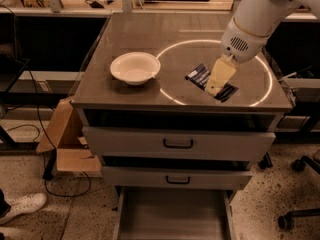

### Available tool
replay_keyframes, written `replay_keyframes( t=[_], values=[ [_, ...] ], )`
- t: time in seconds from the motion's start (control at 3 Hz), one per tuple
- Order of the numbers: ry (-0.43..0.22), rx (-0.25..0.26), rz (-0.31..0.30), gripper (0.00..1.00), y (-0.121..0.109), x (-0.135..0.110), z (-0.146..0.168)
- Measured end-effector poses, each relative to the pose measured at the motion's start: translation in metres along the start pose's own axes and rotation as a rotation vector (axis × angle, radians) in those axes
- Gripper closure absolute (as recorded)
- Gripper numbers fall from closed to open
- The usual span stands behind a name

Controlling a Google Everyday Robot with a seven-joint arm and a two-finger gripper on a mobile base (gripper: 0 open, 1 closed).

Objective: Place rxbar blueberry into bottom drawer

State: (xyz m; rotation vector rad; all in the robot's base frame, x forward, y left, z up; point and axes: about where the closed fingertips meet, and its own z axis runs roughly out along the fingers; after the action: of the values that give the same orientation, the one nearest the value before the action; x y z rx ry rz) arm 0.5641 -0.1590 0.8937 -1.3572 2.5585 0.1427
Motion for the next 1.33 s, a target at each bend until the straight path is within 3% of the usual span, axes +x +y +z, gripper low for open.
replay_keyframes(
  t=[0.67, 1.33],
  values=[
    [0.008, 0.008, 0.026, 1.00, 0.010, 0.016, 0.003],
    [0.011, 0.085, 0.114, 1.00, 0.031, 0.058, 0.022]
  ],
)
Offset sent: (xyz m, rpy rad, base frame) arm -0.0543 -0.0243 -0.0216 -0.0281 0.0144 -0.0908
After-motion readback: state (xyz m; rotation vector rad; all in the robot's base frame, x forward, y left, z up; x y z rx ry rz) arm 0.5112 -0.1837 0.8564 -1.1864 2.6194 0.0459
